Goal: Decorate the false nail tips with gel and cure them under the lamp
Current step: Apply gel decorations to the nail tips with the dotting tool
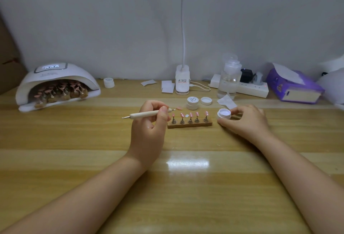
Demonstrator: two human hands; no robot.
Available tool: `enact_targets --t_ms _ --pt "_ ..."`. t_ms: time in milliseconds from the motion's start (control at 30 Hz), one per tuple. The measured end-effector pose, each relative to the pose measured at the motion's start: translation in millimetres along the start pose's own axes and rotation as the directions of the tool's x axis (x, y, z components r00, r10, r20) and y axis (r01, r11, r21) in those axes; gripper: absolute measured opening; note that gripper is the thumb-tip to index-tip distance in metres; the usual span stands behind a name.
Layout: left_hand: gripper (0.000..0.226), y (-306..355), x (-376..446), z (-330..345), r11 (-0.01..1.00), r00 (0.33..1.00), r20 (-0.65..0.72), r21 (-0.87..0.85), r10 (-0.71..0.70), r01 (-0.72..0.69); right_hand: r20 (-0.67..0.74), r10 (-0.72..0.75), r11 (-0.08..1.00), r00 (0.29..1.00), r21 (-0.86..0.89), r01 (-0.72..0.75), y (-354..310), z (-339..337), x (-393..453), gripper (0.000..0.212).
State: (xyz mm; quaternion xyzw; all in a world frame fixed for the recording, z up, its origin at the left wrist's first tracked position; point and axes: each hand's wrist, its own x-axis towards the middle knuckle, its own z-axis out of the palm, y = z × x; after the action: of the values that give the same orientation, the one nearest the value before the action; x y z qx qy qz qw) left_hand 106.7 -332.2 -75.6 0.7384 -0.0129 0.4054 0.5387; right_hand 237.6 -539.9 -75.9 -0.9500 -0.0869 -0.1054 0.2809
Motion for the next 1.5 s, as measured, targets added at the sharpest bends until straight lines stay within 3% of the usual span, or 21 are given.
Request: enact_targets --t_ms 133,267,400,600,867,1500 --pt "0.009 2 1 -1 1.0 1.0 -0.011 0.003 -0.008 0.008 -0.154 -0.091 0.976 0.984 0.18 0.119 -5 -5 -4 0.025" --pt "0.009 4 1 -1 1.0 1.0 -0.013 0.007 -0.015 0.015 -0.299 -0.175 0.874 0.938 0.392 0.288 -23 -11 -20 0.022" --pt "0.011 8 1 -2 1.0 0.998 -0.054 0.014 0.011 -0.01 -0.279 -0.357 0.82 0.891 0.364 0.443 -47 -6 -40 0.028" --pt "0.019 12 -2 -1 1.0 0.999 -0.033 0.024 0.018 -0.018 -0.151 -0.542 0.773 0.826 0.296 0.561 -63 16 -61 0.029" --pt "0.02 10 -5 1 0.993 0.995 0.086 0.109 -0.05 0.04 -0.117 -0.576 0.751 0.809 0.315 0.58 -63 21 -61 0.027" --pt "0.022 13 -5 2 0.974 0.986 0.12 0.211 -0.113 0.086 -0.119 -0.61 0.736 0.783 0.282 0.616 -64 22 -61 0.026"
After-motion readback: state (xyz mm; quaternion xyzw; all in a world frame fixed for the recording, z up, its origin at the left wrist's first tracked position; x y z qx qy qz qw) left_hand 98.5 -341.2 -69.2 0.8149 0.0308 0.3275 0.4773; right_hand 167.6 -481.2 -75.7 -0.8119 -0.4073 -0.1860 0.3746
